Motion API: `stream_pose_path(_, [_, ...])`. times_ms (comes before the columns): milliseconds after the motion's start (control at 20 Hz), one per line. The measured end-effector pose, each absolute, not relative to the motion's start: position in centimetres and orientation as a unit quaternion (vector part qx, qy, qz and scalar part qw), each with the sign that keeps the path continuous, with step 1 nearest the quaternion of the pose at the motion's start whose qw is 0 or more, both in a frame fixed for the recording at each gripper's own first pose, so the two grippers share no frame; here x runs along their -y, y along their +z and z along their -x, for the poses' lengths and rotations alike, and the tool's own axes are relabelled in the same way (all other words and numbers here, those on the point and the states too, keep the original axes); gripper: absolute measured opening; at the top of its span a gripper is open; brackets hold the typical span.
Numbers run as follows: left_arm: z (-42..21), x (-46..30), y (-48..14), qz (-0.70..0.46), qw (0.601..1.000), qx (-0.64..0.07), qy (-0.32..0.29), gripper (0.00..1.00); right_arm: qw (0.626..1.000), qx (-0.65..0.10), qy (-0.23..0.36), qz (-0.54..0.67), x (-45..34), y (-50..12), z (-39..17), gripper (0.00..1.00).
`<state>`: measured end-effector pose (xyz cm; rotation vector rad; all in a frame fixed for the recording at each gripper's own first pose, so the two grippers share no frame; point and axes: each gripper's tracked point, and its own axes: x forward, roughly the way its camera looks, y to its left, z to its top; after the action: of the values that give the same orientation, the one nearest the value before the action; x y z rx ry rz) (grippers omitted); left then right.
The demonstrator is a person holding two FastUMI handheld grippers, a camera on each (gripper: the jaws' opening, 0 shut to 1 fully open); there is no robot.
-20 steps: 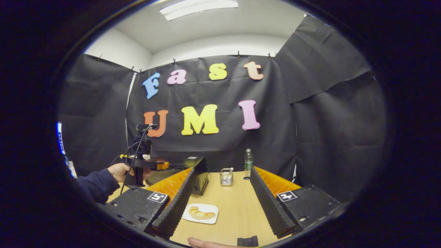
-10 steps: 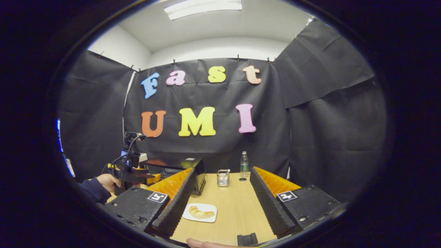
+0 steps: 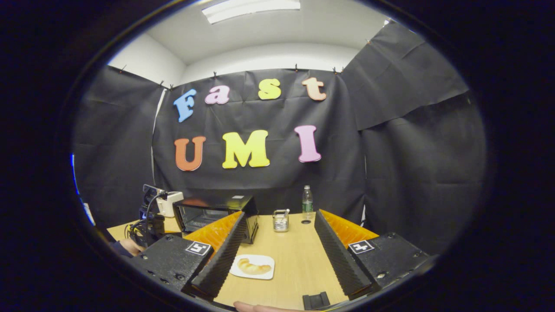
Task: Open the electric oven with the left hand, put the food in, and close the electric oven.
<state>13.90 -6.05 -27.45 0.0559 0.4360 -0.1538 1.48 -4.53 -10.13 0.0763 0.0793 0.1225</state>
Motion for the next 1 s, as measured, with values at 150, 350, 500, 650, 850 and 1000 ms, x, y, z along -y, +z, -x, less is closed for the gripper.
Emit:
stream_pose_path(150, [-13.0,6.4,-30.1,-0.016,0.963,-0.255,-0.080,0.98,0.996,-0.048,0.062,-0.038,4.1,-10.8,-1.8,0.96])
stream_pose_path(350, [-12.7,5.8,-32.3,-0.024,0.962,-0.264,-0.066,0.98,0.996,-0.050,0.064,-0.031,3.6,-11.2,-1.7,0.96])
stream_pose_path(500, [-13.0,5.8,-32.6,-0.018,0.964,-0.260,-0.062,0.99,0.996,-0.053,0.060,-0.025,3.5,-11.3,-1.8,0.96])
stream_pose_path(650, [-12.9,6.0,-32.9,-0.018,0.962,-0.265,-0.060,1.00,0.996,-0.067,0.054,-0.036,3.5,-11.9,-2.0,0.96])
stream_pose_path(850, [-13.1,6.0,-32.0,-0.008,0.967,-0.247,-0.060,1.00,0.995,-0.081,0.047,-0.041,3.6,-12.5,-2.4,0.96])
stream_pose_path(1000, [-12.6,5.4,-30.0,-0.012,0.971,-0.232,-0.053,0.98,0.995,-0.082,0.047,-0.039,3.3,-12.7,-2.9,0.96])
